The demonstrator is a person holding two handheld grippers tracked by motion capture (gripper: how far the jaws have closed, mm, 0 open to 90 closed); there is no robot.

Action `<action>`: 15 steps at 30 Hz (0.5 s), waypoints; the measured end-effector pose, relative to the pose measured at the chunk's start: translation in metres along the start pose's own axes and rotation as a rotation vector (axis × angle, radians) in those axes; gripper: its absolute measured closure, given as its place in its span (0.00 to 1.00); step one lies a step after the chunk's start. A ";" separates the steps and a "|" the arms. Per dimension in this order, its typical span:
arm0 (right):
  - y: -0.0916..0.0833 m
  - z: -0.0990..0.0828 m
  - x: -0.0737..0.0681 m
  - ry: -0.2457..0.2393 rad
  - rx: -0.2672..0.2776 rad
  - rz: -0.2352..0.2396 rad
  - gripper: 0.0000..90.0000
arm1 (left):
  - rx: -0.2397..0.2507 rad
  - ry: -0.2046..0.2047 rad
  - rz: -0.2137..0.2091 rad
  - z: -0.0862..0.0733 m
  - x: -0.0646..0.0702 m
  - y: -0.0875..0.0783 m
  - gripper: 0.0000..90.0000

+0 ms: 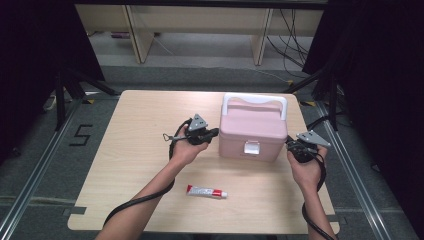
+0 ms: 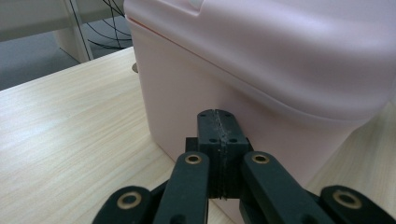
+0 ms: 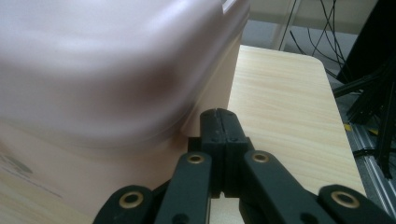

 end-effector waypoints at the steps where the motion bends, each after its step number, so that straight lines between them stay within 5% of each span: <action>1: 0.000 0.000 0.000 -0.001 -0.005 0.003 1.00 | 0.001 0.005 0.003 0.000 0.001 0.000 1.00; 15: -0.002 0.001 0.000 0.001 -0.025 0.024 1.00 | 0.003 0.039 -0.013 0.000 0.003 -0.003 1.00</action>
Point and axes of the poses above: each handheld gripper's, and its own axes: y roughly forward along the jaws, z roughly out of its top, x roughly to its right, the point moved 4 cm from there along y, roughly forward along the jaws, and after that the axes turned 1 degree about x, right-handed, at the moved point
